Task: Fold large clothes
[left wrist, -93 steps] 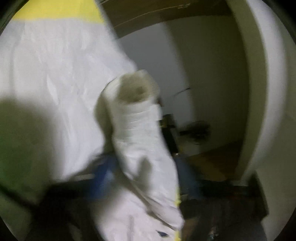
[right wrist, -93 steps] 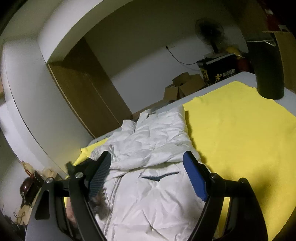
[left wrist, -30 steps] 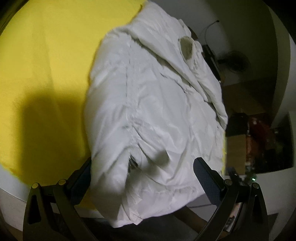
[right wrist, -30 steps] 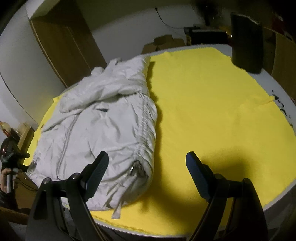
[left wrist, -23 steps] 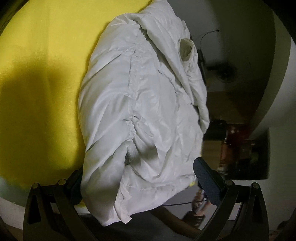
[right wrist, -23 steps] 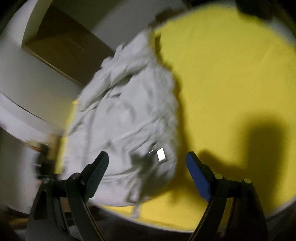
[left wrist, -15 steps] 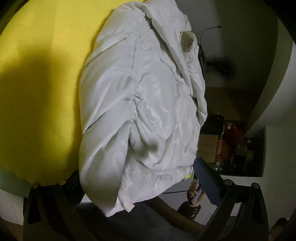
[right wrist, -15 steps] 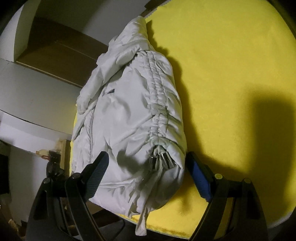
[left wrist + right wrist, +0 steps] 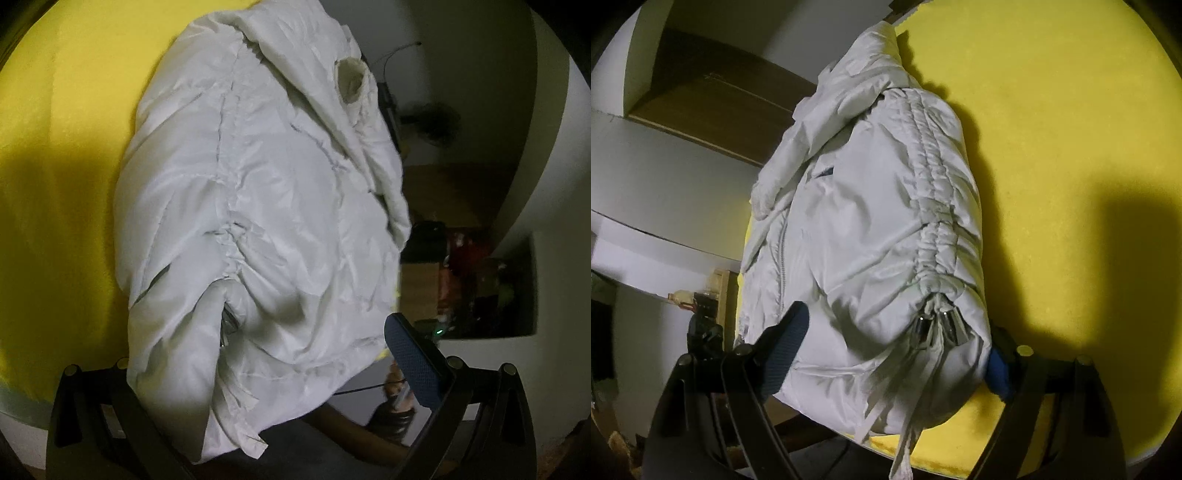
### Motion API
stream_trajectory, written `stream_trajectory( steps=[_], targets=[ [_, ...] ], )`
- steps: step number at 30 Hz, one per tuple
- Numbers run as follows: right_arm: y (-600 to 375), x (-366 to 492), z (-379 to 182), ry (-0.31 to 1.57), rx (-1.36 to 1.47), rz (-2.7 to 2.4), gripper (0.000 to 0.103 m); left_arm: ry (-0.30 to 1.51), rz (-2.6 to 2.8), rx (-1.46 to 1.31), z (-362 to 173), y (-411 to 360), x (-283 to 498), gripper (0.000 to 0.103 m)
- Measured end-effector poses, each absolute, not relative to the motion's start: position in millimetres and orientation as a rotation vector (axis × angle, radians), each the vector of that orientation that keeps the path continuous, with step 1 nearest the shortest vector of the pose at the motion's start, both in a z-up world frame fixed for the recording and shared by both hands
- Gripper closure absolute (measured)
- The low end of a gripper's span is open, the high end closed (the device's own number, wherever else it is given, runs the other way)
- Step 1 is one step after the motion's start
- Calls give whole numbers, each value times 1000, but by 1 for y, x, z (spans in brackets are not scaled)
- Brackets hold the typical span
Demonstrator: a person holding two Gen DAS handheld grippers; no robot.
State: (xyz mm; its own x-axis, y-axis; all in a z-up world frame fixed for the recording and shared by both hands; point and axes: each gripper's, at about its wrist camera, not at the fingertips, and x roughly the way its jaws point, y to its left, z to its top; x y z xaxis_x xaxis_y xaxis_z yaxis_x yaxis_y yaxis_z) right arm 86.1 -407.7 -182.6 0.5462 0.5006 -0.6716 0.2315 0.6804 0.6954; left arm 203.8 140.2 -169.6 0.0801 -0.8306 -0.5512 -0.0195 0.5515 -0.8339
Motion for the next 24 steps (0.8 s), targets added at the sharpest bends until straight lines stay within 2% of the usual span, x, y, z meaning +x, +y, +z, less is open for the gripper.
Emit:
stream_trajectory(
  steps=[1,2,3,4,5,6,8,9,12,18,24],
  targets=[
    [-408,85,-183,1013,837,178,37,1368,-714,-786,-170,138,203,6],
    [-410,85,-185,1025,833,158,50,1359,-708,-761,-169,137,202,11],
    [-412,85,-188,1037,831,142,61,1355,-697,-748,-168,138,201,22],
    [-412,86,-189,1038,833,140,63,1354,-687,-739,-169,138,200,29],
    [-413,87,-190,1041,833,144,65,1354,-674,-725,-170,141,199,45],
    [-412,88,-190,1044,824,144,70,1351,-657,-726,-173,145,199,66],
    [-408,91,-188,1038,802,154,81,1347,-632,-753,-181,154,198,86],
    [-407,92,-186,1032,797,158,85,1344,-640,-783,-185,158,198,86],
    [-402,96,-183,1029,771,159,90,1307,-651,-794,-184,159,196,93],
    [-401,93,-169,1012,739,201,93,1208,-720,-821,-162,166,192,95],
    [-399,77,-133,936,722,280,96,1154,-758,-818,-143,170,178,97]
  ],
)
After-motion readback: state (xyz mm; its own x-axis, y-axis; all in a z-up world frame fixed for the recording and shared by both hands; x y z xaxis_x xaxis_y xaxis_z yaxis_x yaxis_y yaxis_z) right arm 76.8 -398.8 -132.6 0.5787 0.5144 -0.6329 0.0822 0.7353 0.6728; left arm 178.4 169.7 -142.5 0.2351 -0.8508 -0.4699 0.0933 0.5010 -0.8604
